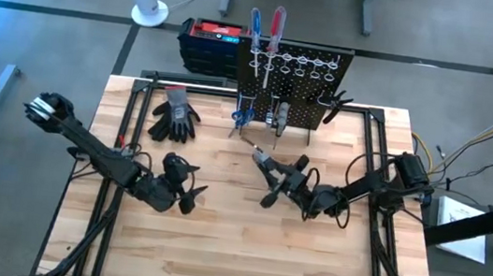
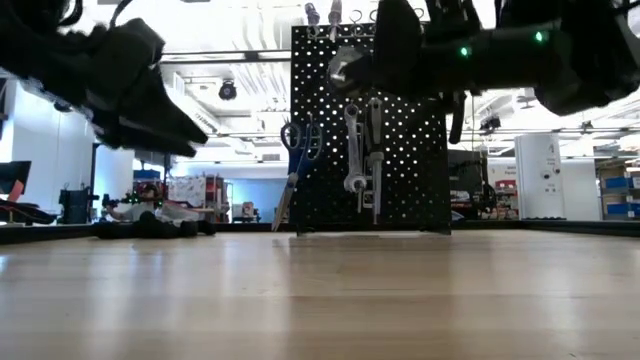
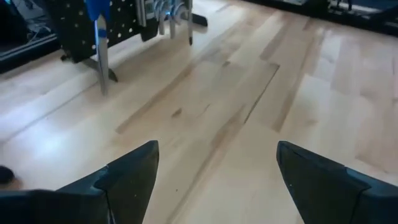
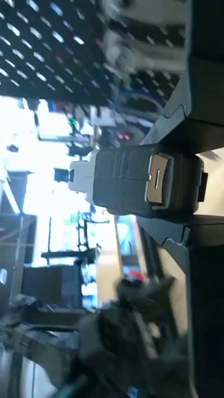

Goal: Hang tools onto peg board
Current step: Hang the right silver wrench on the peg board, then return to Home Position

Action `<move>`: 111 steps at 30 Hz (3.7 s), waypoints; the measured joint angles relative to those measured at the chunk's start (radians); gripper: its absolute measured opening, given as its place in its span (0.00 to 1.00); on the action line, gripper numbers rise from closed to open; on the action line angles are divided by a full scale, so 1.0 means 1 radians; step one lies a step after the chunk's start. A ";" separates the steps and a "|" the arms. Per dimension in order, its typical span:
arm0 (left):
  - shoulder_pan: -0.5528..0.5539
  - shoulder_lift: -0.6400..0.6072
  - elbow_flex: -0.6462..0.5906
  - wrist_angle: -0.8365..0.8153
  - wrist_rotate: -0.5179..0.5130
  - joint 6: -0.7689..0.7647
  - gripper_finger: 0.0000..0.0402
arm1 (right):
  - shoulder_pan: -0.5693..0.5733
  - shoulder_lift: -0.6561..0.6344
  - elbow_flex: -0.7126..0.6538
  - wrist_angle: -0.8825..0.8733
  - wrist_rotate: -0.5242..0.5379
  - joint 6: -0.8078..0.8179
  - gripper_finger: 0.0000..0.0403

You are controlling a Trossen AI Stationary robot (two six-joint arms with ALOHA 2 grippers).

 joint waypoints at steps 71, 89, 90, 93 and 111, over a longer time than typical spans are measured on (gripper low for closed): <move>-0.006 0.061 -0.040 0.074 -0.050 0.031 0.77 | -0.180 -0.110 0.149 -0.944 -0.168 0.502 0.74; -0.006 0.061 -0.040 0.087 -0.051 0.040 0.77 | -0.065 -0.272 0.114 -1.083 -0.262 0.582 0.77; -0.006 0.061 -0.040 0.097 -0.051 0.041 0.77 | -0.064 -0.300 0.113 -1.106 -0.288 0.581 0.76; -0.006 0.061 -0.039 0.151 -0.052 0.077 0.77 | -0.065 -0.388 0.107 -1.197 -0.355 0.567 0.71; 0.088 0.049 -0.039 0.356 0.088 0.266 0.59 | 0.030 -0.806 0.102 -1.520 -0.335 0.423 0.03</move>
